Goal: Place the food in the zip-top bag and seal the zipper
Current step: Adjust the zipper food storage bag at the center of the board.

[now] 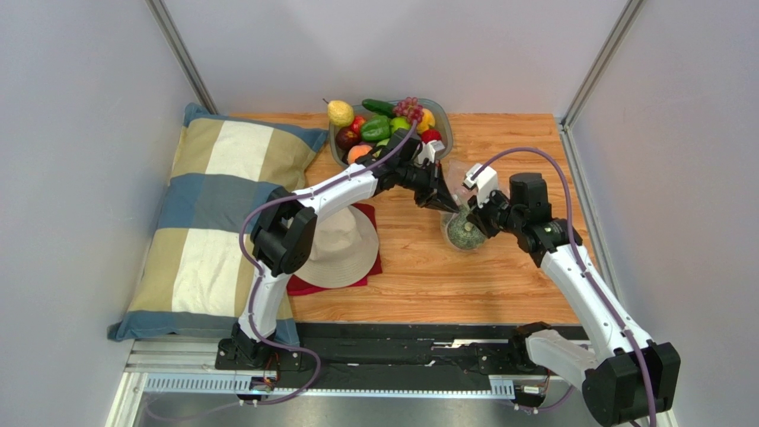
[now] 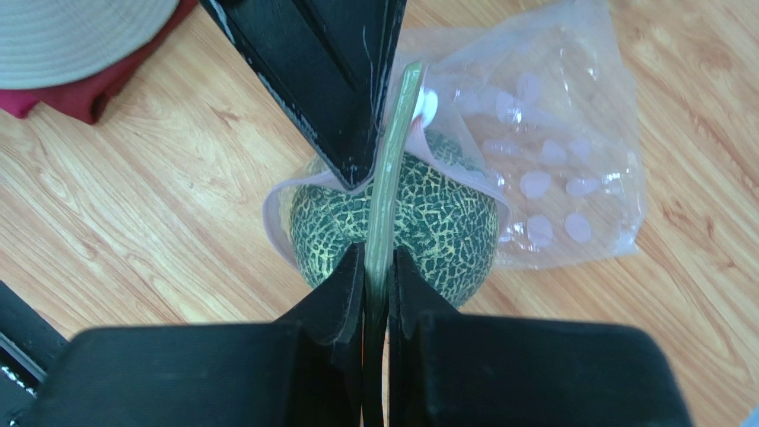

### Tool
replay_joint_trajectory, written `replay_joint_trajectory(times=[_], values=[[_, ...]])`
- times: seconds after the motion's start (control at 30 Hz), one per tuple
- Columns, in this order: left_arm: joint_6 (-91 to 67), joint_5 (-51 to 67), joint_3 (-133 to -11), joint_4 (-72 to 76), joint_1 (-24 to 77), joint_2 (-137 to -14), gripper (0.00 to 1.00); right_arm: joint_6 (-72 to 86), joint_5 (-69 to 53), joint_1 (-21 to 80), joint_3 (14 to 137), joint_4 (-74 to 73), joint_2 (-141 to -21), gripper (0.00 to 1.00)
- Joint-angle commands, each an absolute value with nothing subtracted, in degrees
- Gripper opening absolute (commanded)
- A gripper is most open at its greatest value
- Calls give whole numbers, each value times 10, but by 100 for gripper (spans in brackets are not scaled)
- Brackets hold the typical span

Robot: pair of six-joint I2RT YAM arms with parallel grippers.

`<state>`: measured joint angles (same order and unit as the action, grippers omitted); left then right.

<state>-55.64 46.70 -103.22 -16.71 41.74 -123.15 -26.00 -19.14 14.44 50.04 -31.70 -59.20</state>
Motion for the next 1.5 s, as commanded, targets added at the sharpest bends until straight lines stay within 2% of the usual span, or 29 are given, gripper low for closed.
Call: replay_joint_trajectory(times=[0.0, 0.07, 0.1, 0.13, 0.17, 0.23, 0.27, 0.37, 0.53, 0.67, 0.8, 0.97, 1.2, 1.47], values=[[-605, 495, -998, -128, 406, -1194, 0, -246, -238, 148, 500, -215, -598, 0], [-603, 490, -984, -130, 396, -1200, 0, -229, -253, 148, 513, -216, -612, 5], [-597, 487, -981, -132, 391, -1201, 0, -223, -262, 147, 518, -221, -623, 17], [-594, 480, -977, -136, 385, -1202, 0, -217, -271, 148, 523, -223, -629, 24], [-592, 476, -970, -137, 381, -1204, 0, -202, -286, 147, 534, -227, -635, 39], [-592, 468, -962, -132, 376, -1206, 0, -195, -293, 147, 551, -258, -649, 56], [-592, 465, -960, -133, 371, -1210, 0, -193, -294, 148, 567, -274, -652, 71], [-587, 457, -962, -136, 363, -1223, 0, -176, -292, 145, 579, -337, -641, 84], [-588, 460, -964, -132, 358, -1239, 0, -149, -341, 86, 560, -391, -557, 81], [-586, 462, -971, -131, 357, -1247, 0, -255, -348, 37, 484, -408, -489, 67], [-588, 464, -977, -127, 357, -1253, 0, -351, -367, 11, 386, -345, -461, 61], [-587, 463, -976, -127, 356, -1253, 0, -417, -378, 9, 295, -234, -493, 57], [-594, 465, -980, -120, 356, -1261, 0, -438, -396, 5, 320, -182, -594, 41], [-599, 466, -991, -117, 353, -1269, 0, -497, -389, 5, 360, -250, -649, 43]])
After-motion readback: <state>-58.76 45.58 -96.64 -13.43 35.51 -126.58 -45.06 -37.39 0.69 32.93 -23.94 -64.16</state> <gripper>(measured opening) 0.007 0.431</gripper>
